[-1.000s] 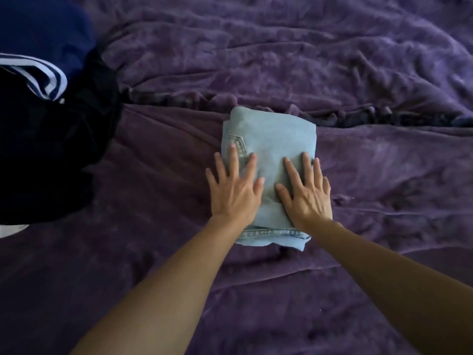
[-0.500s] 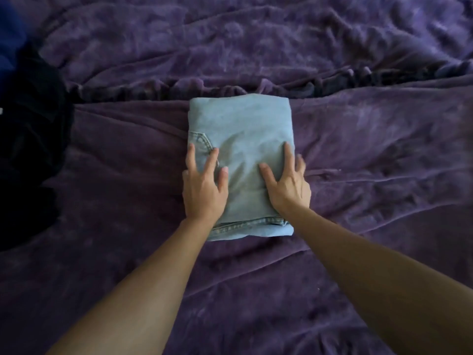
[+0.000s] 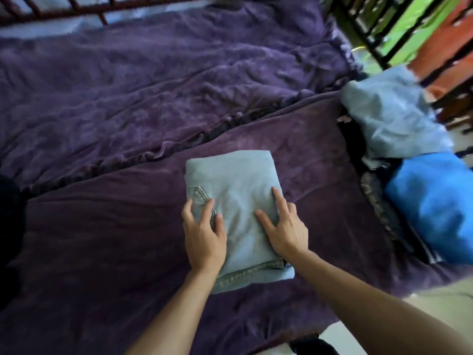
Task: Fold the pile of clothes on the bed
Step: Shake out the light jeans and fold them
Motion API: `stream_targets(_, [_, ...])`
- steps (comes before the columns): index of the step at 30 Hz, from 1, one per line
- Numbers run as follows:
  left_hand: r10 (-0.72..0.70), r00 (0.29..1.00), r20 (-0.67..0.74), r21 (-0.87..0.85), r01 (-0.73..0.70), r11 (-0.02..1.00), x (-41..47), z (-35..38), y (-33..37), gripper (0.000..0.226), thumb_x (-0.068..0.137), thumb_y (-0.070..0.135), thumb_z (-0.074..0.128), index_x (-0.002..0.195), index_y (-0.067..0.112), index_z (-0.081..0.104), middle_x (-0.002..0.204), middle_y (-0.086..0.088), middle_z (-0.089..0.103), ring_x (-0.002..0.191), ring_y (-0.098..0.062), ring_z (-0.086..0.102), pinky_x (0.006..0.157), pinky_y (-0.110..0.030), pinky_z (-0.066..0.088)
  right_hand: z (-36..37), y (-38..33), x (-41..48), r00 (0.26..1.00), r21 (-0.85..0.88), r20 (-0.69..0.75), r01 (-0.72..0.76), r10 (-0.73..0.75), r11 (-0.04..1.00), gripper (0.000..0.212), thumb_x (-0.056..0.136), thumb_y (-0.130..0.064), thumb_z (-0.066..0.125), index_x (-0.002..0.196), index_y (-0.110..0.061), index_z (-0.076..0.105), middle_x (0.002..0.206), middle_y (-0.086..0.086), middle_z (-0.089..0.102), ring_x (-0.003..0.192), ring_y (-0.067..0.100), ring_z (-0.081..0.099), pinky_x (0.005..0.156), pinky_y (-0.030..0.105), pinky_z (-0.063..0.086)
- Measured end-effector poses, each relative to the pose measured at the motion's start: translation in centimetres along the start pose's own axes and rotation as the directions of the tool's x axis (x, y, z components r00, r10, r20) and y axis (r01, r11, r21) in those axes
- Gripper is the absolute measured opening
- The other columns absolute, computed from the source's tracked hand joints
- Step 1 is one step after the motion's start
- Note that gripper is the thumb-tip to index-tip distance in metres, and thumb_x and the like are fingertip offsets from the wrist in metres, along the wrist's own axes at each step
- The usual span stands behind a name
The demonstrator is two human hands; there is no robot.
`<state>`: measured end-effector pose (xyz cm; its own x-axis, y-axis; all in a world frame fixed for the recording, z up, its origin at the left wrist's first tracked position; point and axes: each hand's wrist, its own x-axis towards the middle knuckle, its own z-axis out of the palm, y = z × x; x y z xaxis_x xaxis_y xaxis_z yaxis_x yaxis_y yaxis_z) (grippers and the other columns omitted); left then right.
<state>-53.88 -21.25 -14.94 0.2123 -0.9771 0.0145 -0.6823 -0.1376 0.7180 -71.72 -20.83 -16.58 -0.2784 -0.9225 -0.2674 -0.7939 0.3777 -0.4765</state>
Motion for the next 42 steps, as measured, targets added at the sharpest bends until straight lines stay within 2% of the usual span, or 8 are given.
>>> stream_targets(7, [0.089, 0.996, 0.015, -0.056, -0.088, 0.995, -5.4, 9.1, 16.7, 0.036, 0.090, 0.014, 0.062, 0.125, 0.011, 0.062, 0.145, -0.022, 0.034, 0.134, -0.036, 0.039, 0.105, -0.044, 0.041, -14.9, 13.2, 1.4, 0.996, 0.009, -0.093, -0.002, 0.002, 1.000, 0.070, 0.083, -0.076, 0.035, 0.142, -0.054, 0.004, 0.116, -0.003, 0.044, 0.095, 0.026, 0.059, 0.077, 0.038, 0.048])
stream_targets(15, [0.158, 0.987, 0.038, -0.129, -0.152, 0.980, -8.7, 17.4, 32.4, 0.039, 0.089, 0.013, 0.063, 0.127, 0.010, 0.061, 0.144, -0.025, 0.034, 0.132, -0.038, 0.040, 0.107, -0.042, 0.039, -30.0, 24.7, 5.4, 0.991, -0.034, -0.134, 0.018, -0.022, 0.999, 0.070, 0.080, -0.081, 0.032, 0.140, -0.055, 0.010, 0.108, -0.006, 0.044, 0.095, 0.025, 0.056, 0.068, 0.035, 0.040])
stream_targets(20, [0.142, 0.970, 0.195, -0.177, -0.108, 0.978, -11.4, 23.8, 38.1, 0.045, 0.091, 0.019, 0.060, 0.135, 0.014, 0.054, 0.151, -0.020, 0.023, 0.135, -0.035, 0.033, 0.110, -0.036, 0.030, -36.3, 32.4, 7.3, 0.991, -0.104, -0.132, -0.038, 0.024, 0.994, 0.072, 0.078, -0.083, 0.035, 0.141, -0.054, 0.016, 0.120, 0.000, 0.052, 0.099, 0.026, 0.058, 0.078, 0.037, 0.047])
stream_targets(26, [0.075, 0.848, 0.524, -0.016, -0.078, 0.997, -14.0, 31.1, 38.8, 0.057, 0.094, 0.034, 0.052, 0.147, 0.023, 0.035, 0.158, -0.014, 0.006, 0.139, -0.032, 0.027, 0.110, -0.037, 0.030, -37.7, 40.4, 9.0, 0.988, -0.190, 0.000, -0.152, 0.155, 0.970, 0.071, 0.084, -0.073, 0.042, 0.146, -0.048, 0.018, 0.133, 0.004, 0.045, 0.118, 0.029, 0.048, 0.085, 0.035, 0.040])
stream_targets(29, [0.092, 0.815, 0.572, 0.283, -0.301, 0.911, -14.0, 33.0, 37.2, 0.068, 0.091, 0.044, 0.048, 0.151, 0.030, 0.019, 0.160, -0.014, -0.003, 0.143, -0.037, 0.014, 0.110, -0.050, 0.025, -34.5, 41.4, 9.1, 0.990, -0.261, 0.078, -0.090, 0.114, 0.961, 0.072, 0.088, -0.068, 0.042, 0.150, -0.044, 0.014, 0.158, 0.005, 0.016, 0.142, 0.031, 0.023, 0.111, 0.039, 0.026])
stream_targets(33, [0.343, 0.686, 0.642, 0.287, -0.630, 0.721, -12.9, 35.0, 34.5, 0.070, 0.087, 0.039, 0.048, 0.151, 0.025, 0.022, 0.159, -0.017, 0.005, 0.146, -0.038, 0.004, 0.115, -0.058, 0.016, -30.1, 41.4, 8.4, 0.996, -0.402, 0.035, -0.060, 0.081, 0.913, 0.079, 0.082, -0.081, 0.008, 0.147, -0.044, -0.017, 0.160, 0.006, -0.016, 0.147, 0.027, -0.016, 0.120, 0.046, 0.004])
stream_targets(38, [0.331, 0.642, 0.692, 0.292, -0.667, 0.685, -13.0, 36.7, 31.3, 0.064, 0.087, 0.042, 0.039, 0.148, 0.021, 0.032, 0.156, -0.018, 0.020, 0.144, -0.039, 0.018, 0.108, -0.054, 0.035, -27.0, 43.3, 9.2, 0.993, -0.459, 0.078, -0.040, 0.085, 0.887, 0.079, 0.084, -0.078, 0.004, 0.147, -0.039, -0.022, 0.158, 0.008, -0.023, 0.144, 0.025, -0.028, 0.119, 0.045, -0.007])
stream_targets(42, [0.306, 0.633, 0.712, 0.310, -0.673, 0.671, -12.8, 37.7, 31.8, 0.067, 0.091, 0.044, 0.038, 0.151, 0.022, 0.019, 0.158, -0.018, 0.008, 0.146, -0.039, 0.003, 0.111, -0.051, 0.029, -27.0, 44.5, 10.2, 0.993, -0.479, 0.109, 0.006, 0.052, 0.878, 0.080, 0.084, -0.079, 0.004, 0.150, -0.038, -0.016, 0.160, 0.008, -0.017, 0.145, 0.024, -0.025, 0.120, 0.043, -0.008])
